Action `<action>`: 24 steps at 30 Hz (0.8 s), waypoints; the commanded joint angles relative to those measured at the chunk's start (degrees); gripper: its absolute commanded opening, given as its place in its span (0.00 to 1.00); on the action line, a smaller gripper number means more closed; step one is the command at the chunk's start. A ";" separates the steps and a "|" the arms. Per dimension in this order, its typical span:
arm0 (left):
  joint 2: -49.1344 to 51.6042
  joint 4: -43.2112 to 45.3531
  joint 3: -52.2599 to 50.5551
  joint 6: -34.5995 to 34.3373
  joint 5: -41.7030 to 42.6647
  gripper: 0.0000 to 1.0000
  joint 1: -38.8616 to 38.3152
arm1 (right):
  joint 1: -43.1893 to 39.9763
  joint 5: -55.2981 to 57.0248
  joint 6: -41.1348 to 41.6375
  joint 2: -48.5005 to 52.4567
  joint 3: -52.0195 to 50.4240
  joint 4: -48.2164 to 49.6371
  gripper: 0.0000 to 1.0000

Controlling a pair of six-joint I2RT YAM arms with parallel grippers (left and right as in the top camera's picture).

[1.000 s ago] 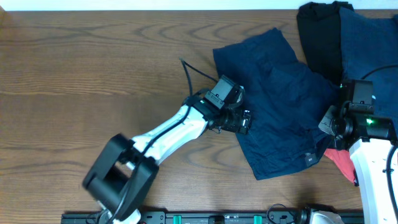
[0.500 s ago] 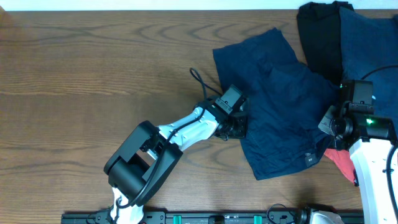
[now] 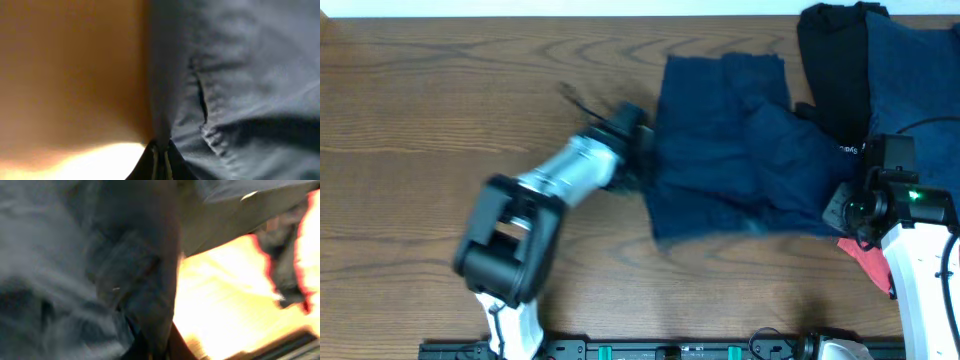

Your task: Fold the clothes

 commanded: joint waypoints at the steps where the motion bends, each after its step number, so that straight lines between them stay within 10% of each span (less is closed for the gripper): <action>1: -2.25 -2.38 8.68 8.22 -5.68 0.06 12.33 | -0.28 -8.87 -1.51 -1.01 0.63 -0.52 0.13; 4: -2.25 -7.30 17.81 8.15 -0.79 0.66 21.03 | -0.28 -16.96 -5.29 -1.01 0.63 -0.74 0.29; 12: -3.93 -22.38 25.18 7.76 17.59 0.65 27.26 | -0.28 -29.05 -10.36 -1.01 0.63 -1.46 0.37; 24: -3.91 -37.27 15.80 3.80 12.11 0.65 11.34 | -0.39 -16.46 -10.80 -1.01 0.63 12.83 0.45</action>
